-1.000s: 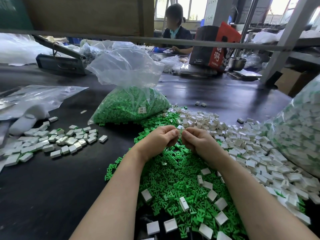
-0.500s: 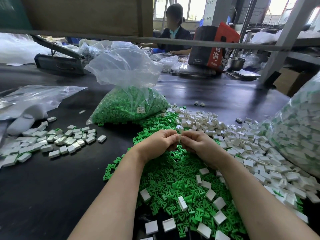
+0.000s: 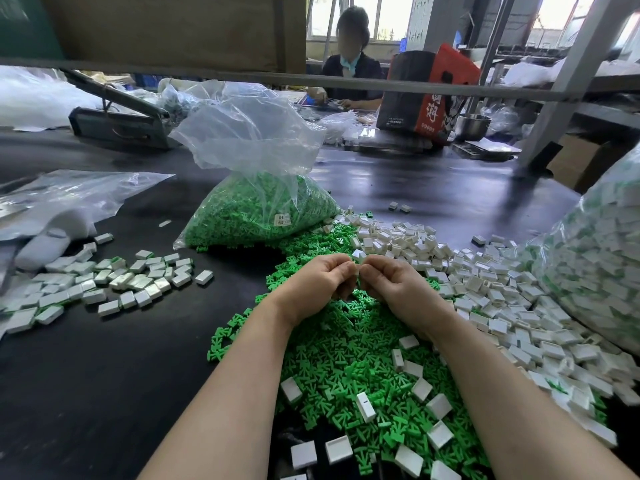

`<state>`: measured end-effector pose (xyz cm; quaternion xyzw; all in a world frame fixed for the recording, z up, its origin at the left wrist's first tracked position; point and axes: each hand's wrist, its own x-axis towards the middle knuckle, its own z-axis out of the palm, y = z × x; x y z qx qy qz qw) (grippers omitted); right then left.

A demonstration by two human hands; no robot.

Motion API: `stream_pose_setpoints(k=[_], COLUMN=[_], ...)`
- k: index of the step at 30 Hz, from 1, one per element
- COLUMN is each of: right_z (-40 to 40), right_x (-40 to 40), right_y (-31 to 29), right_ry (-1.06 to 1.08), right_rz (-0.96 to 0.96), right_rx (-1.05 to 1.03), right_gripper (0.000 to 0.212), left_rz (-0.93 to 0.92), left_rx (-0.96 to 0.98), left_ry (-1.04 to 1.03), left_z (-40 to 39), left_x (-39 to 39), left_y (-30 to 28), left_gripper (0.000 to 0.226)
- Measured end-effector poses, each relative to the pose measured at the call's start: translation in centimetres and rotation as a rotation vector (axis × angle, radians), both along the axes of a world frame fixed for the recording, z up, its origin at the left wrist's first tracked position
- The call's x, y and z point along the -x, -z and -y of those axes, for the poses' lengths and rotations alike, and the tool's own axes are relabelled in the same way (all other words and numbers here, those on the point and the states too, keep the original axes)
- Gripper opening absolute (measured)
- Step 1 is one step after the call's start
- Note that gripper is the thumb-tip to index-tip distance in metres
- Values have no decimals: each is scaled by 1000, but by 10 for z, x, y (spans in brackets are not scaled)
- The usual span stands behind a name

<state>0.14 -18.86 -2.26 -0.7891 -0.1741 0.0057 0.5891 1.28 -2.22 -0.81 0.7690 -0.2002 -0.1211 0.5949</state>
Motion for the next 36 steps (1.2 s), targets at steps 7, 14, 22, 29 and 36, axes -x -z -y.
stream_pose_setpoints(k=[7, 14, 22, 29, 36], right_z=[1, -2, -5, -6, -4], right_x=[2, 4, 1, 1, 3], right_y=[-5, -9, -11, -10, -7], right_ry=[-6, 55, -31, -75, -109], right_rz=[-18, -95, -351, -437, -447], right_rx=[-123, -204, -220, -490, -565], right_gripper=[25, 39, 74, 50, 41], left_rz=[106, 171, 221, 158, 142], left_rx=[-79, 42, 116, 194, 212], left_ry=[-64, -138, -184, -155, -129], left_z=[-3, -6, 6, 13, 13], left_x=[-5, -7, -2, 0, 1], left_y=[-3, -8, -7, -6, -7], left_gripper=[15, 7, 12, 14, 14])
